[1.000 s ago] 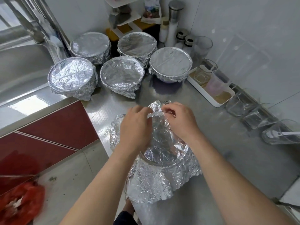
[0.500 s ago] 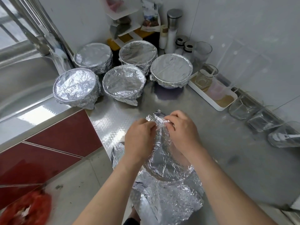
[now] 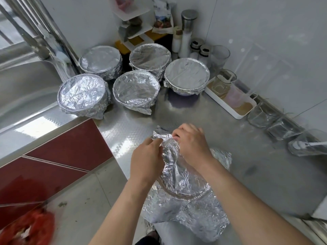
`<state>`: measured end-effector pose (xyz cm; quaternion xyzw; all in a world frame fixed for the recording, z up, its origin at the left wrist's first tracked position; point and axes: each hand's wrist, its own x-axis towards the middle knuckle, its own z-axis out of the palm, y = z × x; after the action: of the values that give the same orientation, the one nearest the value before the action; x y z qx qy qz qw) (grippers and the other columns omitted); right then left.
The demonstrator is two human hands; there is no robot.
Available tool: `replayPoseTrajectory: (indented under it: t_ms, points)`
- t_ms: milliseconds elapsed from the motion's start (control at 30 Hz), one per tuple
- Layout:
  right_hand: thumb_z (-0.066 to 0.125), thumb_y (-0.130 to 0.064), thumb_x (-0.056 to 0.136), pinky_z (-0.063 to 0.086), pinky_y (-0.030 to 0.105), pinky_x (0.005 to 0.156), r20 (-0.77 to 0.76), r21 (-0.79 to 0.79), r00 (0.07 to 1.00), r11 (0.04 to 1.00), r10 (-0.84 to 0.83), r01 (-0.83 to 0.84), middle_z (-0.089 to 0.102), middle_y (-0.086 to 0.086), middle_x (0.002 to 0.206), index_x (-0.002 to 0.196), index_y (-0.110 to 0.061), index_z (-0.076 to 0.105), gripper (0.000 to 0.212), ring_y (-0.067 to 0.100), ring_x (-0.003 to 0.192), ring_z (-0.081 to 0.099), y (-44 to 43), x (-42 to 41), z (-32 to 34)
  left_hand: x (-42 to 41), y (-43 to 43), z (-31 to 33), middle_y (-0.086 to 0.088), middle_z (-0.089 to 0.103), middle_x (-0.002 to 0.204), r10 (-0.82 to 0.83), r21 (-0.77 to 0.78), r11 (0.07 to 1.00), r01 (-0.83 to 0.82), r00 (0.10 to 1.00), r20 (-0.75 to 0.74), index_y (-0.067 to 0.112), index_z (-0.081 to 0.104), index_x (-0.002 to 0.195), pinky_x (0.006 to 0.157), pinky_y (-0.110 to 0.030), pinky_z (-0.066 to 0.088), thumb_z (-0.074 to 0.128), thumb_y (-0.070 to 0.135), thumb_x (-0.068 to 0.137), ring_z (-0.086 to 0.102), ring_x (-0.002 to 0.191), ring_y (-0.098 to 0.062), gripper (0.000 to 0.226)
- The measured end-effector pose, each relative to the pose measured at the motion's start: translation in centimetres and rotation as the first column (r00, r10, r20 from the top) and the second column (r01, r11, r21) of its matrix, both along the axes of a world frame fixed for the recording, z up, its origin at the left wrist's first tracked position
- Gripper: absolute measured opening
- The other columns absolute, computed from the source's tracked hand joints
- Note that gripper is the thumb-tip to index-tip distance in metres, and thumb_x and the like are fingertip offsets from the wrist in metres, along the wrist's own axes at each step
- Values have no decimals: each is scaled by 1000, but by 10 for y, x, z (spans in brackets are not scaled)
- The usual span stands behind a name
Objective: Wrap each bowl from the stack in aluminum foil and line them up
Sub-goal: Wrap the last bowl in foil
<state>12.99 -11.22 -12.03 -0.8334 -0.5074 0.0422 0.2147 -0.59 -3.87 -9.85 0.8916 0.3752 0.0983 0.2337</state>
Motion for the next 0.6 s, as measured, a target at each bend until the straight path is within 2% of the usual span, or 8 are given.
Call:
replayPoseTrajectory:
  t_ms: [100, 200, 267, 333, 400, 433, 533, 600]
  points:
    - [58, -21, 95, 21, 30, 86, -66, 24, 998, 1000, -12, 14, 59, -7, 99, 99, -23, 71, 15, 15, 94, 55, 3, -5, 5, -10, 0, 3, -4, 63, 98, 46, -19, 999, -46, 998, -33, 15, 67, 113, 68, -37, 47, 54, 13, 93, 62, 83, -29, 24]
    - [57, -14, 93, 37, 36, 93, -204, 125, 960, 967, -193, 221, 63, -3, 114, 114, -20, 69, 25, 15, 104, 58, -14, 2, 12, -15, -5, 6, -2, 61, 101, 106, -17, 994, -109, 988, -113, 22, 56, 126, 64, -34, 40, 53, 15, 90, 59, 91, -26, 36]
    - [55, -10, 93, 44, 35, 99, -376, 190, 876, 901, -301, 390, 65, 2, 120, 118, -15, 68, 29, 18, 111, 60, -36, 9, 17, -18, -10, 6, -5, 59, 106, 139, 44, 990, -134, 982, -129, 22, 52, 131, 64, -32, 35, 57, 12, 84, 54, 97, -26, 49]
    - [53, -12, 96, 42, 31, 103, -518, 140, 777, 861, -356, 488, 65, 3, 124, 121, -13, 66, 29, 18, 117, 58, -56, 17, 20, -15, -16, 4, -11, 59, 115, 134, 116, 985, -126, 989, -63, 18, 58, 128, 68, -35, 41, 64, 6, 76, 51, 103, -31, 53]
    - [52, -15, 97, 43, 30, 104, -568, 77, 746, 879, -349, 470, 64, 2, 126, 124, -13, 64, 30, 16, 119, 57, -72, 22, 17, -9, -25, -1, -17, 60, 120, 81, 181, 980, -85, 996, 25, 14, 65, 122, 79, -43, 51, 67, 3, 75, 53, 107, -38, 48]
    - [51, -16, 98, 42, 31, 106, -590, 49, 738, 898, -328, 438, 63, 1, 128, 127, -14, 62, 31, 15, 121, 56, -75, 25, 17, -5, -27, -2, -18, 61, 122, 52, 205, 977, -64, 997, 64, 12, 66, 121, 85, -47, 51, 68, 4, 77, 54, 109, -40, 45]
    - [49, -24, 100, 39, 31, 109, -649, -14, 721, 951, -244, 309, 57, -3, 135, 135, -19, 56, 36, 12, 126, 51, -68, 35, 17, 16, -28, -5, -17, 54, 136, 29, 163, 986, -38, 998, 60, 17, 59, 131, 101, -49, 41, 60, 15, 91, 48, 124, -39, 40]
    - [47, -27, 101, 38, 23, 104, -670, -42, 714, 970, -205, 240, 57, -4, 135, 136, -21, 54, 37, 10, 125, 51, -59, 39, 16, 30, -22, -7, -11, 52, 140, 45, 149, 988, -47, 999, 18, 23, 55, 136, 104, -46, 38, 52, 23, 97, 45, 129, -34, 39]
